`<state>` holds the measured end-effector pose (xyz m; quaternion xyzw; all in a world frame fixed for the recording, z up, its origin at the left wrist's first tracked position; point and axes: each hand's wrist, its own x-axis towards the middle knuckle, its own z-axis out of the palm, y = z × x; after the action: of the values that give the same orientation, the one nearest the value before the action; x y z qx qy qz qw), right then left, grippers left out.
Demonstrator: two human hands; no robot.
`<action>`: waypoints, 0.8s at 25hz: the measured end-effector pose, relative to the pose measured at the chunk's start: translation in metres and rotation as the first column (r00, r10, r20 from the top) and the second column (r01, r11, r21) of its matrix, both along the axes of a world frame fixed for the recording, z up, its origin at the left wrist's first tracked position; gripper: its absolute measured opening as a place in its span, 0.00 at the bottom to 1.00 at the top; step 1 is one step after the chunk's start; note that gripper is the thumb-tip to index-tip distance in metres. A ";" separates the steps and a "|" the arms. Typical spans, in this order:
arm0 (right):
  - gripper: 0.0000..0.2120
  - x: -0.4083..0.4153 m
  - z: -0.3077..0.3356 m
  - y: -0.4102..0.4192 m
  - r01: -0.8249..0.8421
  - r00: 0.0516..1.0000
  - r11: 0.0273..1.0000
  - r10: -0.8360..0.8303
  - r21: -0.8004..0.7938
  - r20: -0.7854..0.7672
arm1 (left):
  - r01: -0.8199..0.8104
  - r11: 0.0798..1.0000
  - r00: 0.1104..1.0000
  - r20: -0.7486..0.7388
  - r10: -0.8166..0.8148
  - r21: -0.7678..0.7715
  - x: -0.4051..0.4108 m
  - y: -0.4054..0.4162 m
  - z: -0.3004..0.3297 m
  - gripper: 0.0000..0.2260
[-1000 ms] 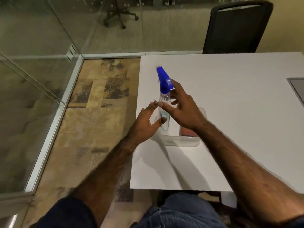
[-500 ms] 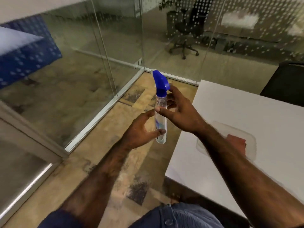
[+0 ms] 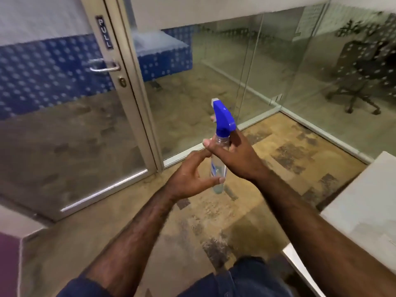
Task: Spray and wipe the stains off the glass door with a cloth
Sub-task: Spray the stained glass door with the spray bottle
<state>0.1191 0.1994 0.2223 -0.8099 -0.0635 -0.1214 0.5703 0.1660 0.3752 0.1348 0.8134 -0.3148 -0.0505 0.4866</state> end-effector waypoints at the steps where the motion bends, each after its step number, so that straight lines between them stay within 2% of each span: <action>1: 0.26 0.009 0.000 0.019 -0.027 1.000 0.999 0.027 0.029 0.007 | -0.031 0.999 0.999 -0.010 0.031 -0.005 0.001 0.018 0.001 0.35; 8: 0.21 0.058 -0.014 0.127 -0.239 0.971 0.959 0.240 0.150 0.008 | -0.274 0.962 0.961 -0.022 0.274 -0.012 -0.002 0.118 -0.003 0.34; 12: 0.18 0.084 -0.024 0.184 -0.368 0.929 0.909 0.370 0.195 0.026 | -0.399 0.917 0.916 -0.031 0.399 0.005 0.003 0.170 -0.008 0.37; 20: 0.25 0.165 -0.047 0.283 -0.567 0.818 0.798 0.576 0.204 0.019 | -0.526 0.848 0.850 0.031 0.526 0.063 0.055 0.260 -0.014 0.36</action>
<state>0.2838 0.4824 0.1751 -0.6939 -0.2793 0.0682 0.6601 0.2207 0.6349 0.1207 0.8852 -0.0813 0.0787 0.4512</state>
